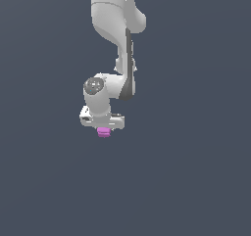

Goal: Pick up the object and move it to a goal position.

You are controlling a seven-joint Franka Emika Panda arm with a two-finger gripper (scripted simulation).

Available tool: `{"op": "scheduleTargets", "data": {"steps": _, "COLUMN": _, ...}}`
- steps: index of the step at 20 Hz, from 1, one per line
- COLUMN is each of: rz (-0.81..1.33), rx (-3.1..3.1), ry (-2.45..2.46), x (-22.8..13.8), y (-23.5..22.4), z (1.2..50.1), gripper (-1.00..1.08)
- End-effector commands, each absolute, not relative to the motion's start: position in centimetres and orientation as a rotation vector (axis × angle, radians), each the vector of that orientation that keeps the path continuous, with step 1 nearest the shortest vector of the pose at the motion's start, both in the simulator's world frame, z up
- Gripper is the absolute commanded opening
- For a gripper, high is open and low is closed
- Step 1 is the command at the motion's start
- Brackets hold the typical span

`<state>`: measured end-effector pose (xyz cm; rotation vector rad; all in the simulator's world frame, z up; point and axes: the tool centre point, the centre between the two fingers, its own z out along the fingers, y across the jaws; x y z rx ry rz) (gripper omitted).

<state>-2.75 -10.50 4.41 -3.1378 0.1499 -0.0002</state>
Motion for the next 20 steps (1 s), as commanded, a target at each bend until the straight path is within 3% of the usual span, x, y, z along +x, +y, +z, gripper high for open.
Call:
{"op": "scheduleTargets", "data": {"steps": 1, "rz": -0.001, "rx": -3.138, "ry": 0.151, "x": -4.2, "y": -11.3, "z": 4.6, "gripper": -1.0}}
{"op": "scheduleTargets", "data": {"steps": 11, "rz": -0.001, "rx": -3.138, "ry": 0.151, "x": -10.1, "y": -14.6, "z": 5.3, "gripper": -1.0}}
{"op": "scheduleTargets", "data": {"steps": 20, "rz": -0.001, "rx": -3.138, "ry": 0.151, "x": -12.0, "y": -15.9, "z": 5.5, "gripper": -1.0}}
